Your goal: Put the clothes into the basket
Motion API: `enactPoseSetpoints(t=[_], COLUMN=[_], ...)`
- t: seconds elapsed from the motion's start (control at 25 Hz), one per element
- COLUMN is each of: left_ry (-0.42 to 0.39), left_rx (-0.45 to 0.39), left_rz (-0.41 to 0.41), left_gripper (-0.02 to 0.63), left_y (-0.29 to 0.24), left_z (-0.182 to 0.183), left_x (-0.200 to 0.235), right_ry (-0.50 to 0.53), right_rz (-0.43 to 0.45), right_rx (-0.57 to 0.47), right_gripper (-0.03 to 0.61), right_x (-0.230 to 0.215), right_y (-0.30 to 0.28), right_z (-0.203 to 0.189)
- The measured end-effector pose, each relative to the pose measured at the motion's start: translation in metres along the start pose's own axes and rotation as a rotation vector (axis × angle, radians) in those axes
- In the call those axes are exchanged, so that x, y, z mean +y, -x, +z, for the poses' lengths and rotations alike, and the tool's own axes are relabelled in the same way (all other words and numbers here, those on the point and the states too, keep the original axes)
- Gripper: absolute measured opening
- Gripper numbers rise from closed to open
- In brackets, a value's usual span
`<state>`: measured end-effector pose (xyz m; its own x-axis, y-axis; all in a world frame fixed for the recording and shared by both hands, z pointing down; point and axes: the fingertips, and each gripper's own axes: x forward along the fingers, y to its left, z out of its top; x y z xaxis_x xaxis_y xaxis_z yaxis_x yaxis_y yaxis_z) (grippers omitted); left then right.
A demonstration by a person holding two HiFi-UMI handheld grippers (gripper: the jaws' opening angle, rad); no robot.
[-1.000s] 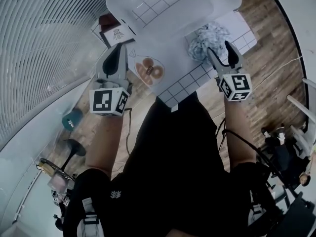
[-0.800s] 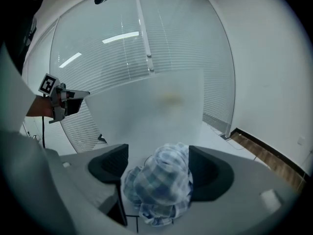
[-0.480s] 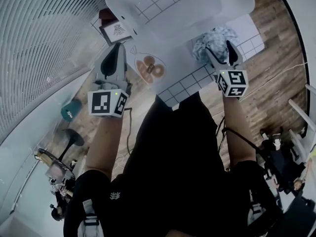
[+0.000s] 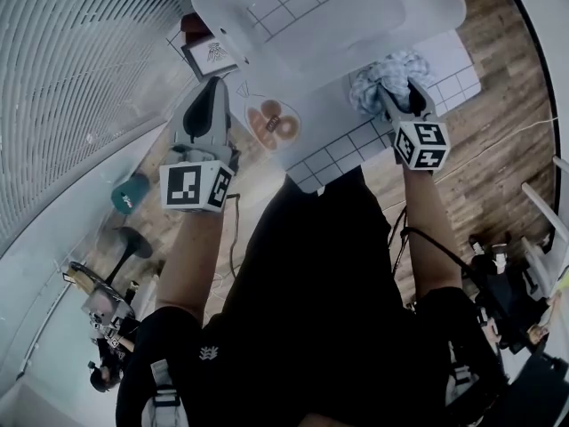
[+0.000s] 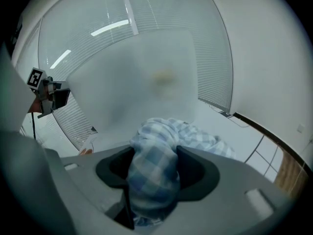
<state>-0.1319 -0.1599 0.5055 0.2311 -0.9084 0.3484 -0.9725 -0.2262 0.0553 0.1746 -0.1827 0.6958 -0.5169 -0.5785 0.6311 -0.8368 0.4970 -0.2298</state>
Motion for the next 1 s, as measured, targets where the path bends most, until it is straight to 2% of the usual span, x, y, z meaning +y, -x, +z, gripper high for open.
enactPoseSetpoints(t=[0.08, 0.24, 0.68, 1.0], left_ry=[0.004, 0.005, 0.011, 0.009], left_rx=[-0.006, -0.020, -0.108, -0.139], left_rz=[-0.002, 0.003, 0.002, 0.005], left_gripper=[0.008, 0.008, 0.008, 0.008], left_y=[0.001, 0.006, 0.024, 0.035], left_z=[0.002, 0.010, 0.046, 0.065], left_x=[-0.002, -0.001, -0.003, -0.005], right_ry=[0.001, -0.006, 0.025, 0.036], right_rz=[0.009, 0.013, -0.007, -0.017], right_rx=[0.007, 0.006, -0.035, -0.071], right_gripper=[0.221, 0.209, 0.204, 0.204], right_x=[0.000, -0.001, 0.004, 0.009], right_y=[0.002, 0.008, 0.045, 0.074], right_z=[0.001, 0.008, 0.041, 0.063])
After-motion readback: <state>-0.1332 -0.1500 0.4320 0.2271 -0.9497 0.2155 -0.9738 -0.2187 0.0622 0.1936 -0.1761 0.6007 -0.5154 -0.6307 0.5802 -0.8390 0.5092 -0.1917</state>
